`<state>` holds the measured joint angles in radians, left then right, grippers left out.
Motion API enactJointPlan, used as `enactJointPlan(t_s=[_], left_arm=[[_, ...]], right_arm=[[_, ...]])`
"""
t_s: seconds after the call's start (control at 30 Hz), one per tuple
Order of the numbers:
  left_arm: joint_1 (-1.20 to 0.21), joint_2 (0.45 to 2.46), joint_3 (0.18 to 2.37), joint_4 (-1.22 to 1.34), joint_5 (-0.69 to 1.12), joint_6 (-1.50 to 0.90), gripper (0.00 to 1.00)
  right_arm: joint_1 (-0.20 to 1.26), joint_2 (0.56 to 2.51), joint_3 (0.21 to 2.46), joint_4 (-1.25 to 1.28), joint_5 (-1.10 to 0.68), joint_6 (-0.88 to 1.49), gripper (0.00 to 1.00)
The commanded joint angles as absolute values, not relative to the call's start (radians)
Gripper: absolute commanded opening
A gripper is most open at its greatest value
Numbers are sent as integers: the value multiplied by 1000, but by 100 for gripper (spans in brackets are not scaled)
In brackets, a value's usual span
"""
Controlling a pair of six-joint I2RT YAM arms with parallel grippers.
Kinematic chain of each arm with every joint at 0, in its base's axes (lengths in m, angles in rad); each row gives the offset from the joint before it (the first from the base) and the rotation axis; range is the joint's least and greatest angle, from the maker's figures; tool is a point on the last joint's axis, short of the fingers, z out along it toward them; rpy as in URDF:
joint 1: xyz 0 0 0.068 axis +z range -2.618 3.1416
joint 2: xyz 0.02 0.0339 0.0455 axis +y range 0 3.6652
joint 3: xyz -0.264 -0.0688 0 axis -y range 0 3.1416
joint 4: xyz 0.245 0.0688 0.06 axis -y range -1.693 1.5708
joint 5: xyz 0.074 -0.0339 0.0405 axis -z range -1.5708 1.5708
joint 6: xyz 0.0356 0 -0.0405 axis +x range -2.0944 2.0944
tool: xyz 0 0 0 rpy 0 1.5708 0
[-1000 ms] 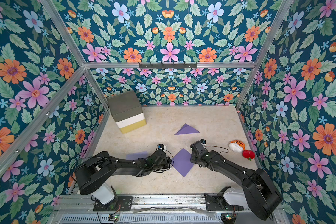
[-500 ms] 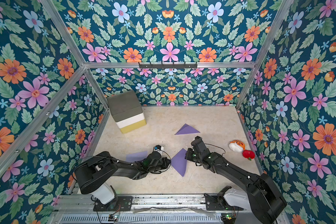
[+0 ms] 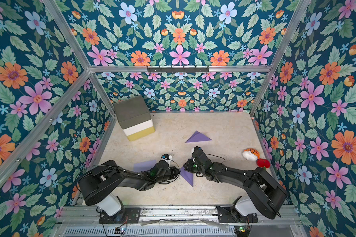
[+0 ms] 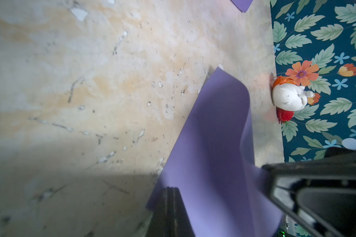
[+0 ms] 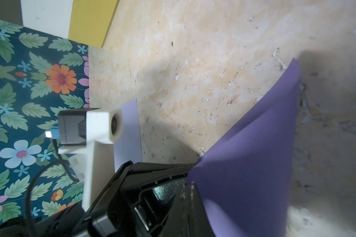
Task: Fold the square paper diagonally
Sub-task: Fold the paper at the center of the board.
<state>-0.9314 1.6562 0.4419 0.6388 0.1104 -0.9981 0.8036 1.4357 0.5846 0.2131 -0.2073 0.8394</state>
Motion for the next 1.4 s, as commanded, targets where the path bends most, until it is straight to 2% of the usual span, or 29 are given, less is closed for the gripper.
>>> enactJointPlan(t_s=[0.0,1.37], left_arm=[[-931,1661,430,457,103,-995,0],[-931,1672,432,451,112,-997,0]], right_arm=[[808,1469,579,279,-191,855,0],[860,1613,593,350,-153,882,0]])
